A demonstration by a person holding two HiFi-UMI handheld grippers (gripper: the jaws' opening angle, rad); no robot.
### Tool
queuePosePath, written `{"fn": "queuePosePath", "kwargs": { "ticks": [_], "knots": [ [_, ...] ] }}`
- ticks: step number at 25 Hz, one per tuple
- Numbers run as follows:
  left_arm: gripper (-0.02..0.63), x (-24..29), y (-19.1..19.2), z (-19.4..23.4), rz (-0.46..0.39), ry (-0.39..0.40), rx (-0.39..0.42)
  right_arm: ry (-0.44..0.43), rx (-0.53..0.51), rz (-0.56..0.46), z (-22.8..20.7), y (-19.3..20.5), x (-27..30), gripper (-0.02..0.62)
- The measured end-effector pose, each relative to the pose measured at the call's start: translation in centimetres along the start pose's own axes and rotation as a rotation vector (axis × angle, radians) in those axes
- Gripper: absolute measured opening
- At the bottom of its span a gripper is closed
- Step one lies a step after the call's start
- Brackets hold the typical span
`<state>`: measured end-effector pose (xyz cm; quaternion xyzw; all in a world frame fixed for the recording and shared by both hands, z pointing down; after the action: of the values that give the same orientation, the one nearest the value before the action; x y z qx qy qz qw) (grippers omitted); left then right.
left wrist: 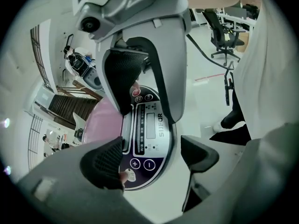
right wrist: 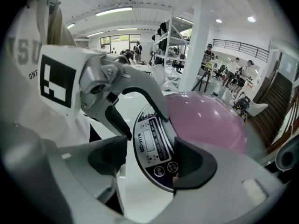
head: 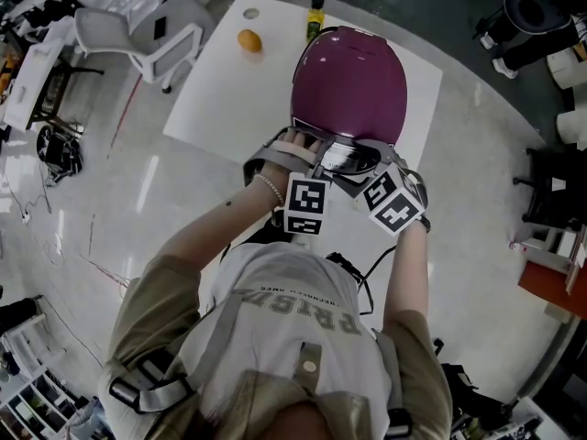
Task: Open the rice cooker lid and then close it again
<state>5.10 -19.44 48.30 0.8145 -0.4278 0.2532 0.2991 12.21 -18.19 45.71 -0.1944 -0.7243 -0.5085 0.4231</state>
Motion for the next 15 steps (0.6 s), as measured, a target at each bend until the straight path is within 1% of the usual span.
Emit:
{"fn": "queuePosePath", "kwargs": {
  "ticks": [2,7,11,13,15],
  "knots": [
    [0.4,-0.01,-0.14,-0.17,0.016,-0.012,0.019,-0.008,0.004,0.023,0.0,-0.2,-0.05,0.306],
    [0.4,0.02,-0.27,-0.34,0.015,-0.022,0.005,-0.022,-0.003,0.066,-0.05,-0.45,-0.01,0.299],
    [0.4,-0.06,-0.3,-0.28,0.006,-0.029,-0.044,0.004,0.005,0.043,0.18,-0.26,0.07,0.299],
    [0.4,-0.03,-0.34,-0.33,0.006,-0.039,-0.047,0.027,0.01,0.025,0.29,-0.06,0.15,0.299],
    [0.4,0.01,-0.32,-0.39,0.005,-0.051,-0.043,0.032,0.019,0.009,0.37,0.11,0.23,0.299]
  ]
}}
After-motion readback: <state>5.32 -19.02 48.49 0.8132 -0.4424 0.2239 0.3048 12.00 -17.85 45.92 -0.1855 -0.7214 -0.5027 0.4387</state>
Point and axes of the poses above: the fingertips, and each gripper's own axes: x forward along the fingers, z to its left, y out of its underside, the point moved 8 cm from there along -x, backward along the fingers, and after that the axes turned 13 degrees about -y, right-handed, at the moved point
